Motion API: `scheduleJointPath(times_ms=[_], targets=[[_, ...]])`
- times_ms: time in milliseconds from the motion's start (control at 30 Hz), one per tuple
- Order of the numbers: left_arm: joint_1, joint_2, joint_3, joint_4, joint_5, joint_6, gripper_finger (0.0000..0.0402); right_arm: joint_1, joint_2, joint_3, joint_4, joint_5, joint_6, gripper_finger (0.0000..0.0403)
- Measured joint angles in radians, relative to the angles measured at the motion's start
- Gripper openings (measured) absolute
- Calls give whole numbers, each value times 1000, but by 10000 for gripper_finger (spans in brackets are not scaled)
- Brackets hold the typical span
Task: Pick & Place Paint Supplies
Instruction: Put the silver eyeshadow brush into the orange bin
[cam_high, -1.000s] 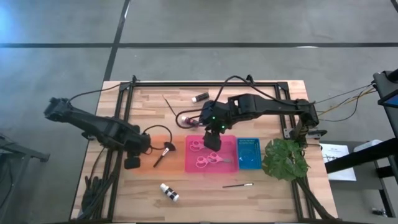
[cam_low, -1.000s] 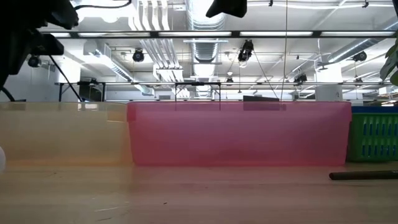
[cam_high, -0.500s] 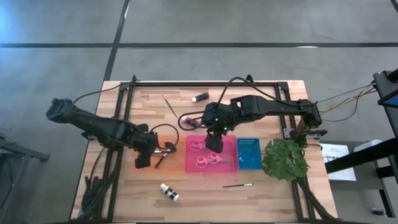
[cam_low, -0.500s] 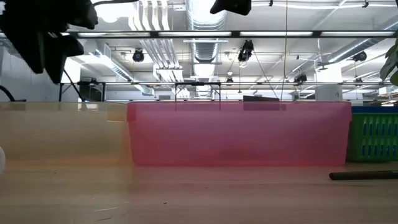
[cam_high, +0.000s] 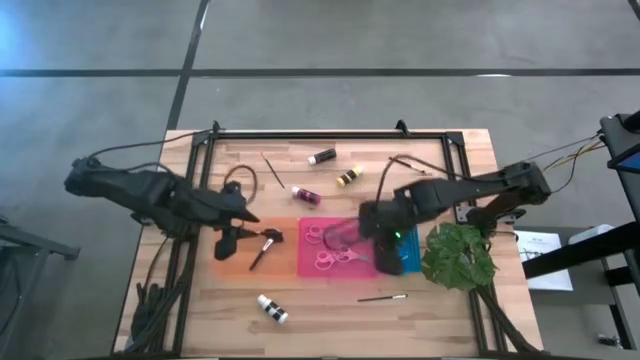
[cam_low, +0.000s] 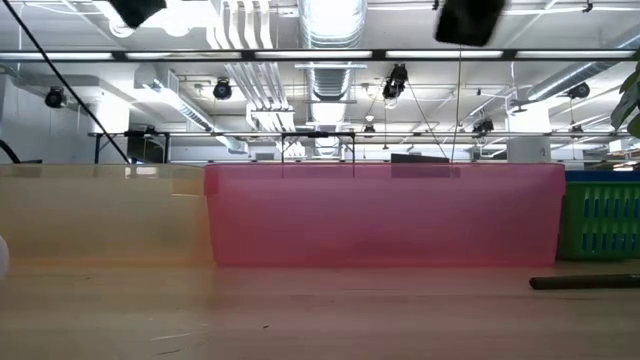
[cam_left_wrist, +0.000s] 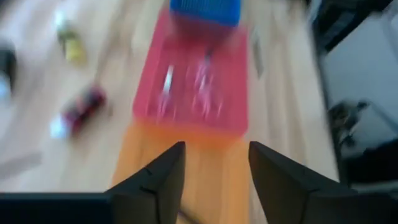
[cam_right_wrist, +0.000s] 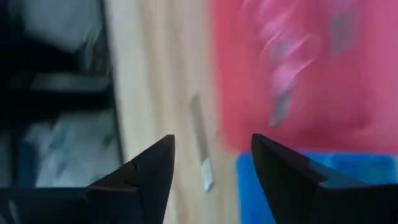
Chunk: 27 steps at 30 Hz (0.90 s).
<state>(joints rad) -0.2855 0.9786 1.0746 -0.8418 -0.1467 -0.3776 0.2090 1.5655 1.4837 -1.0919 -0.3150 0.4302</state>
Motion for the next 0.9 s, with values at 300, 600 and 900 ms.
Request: scheduleJointPath(times_ms=[300, 600, 900], targets=[[0, -1, 53, 64, -147, 67, 130, 183, 54, -167, 63, -151, 3, 208], [4, 9, 42, 60, -149, 30, 125, 176, 286, -88, -115, -188, 87, 208], [4, 10, 42, 60, -138, 6, 125, 199, 449, -91, -159, -267, 26, 208]])
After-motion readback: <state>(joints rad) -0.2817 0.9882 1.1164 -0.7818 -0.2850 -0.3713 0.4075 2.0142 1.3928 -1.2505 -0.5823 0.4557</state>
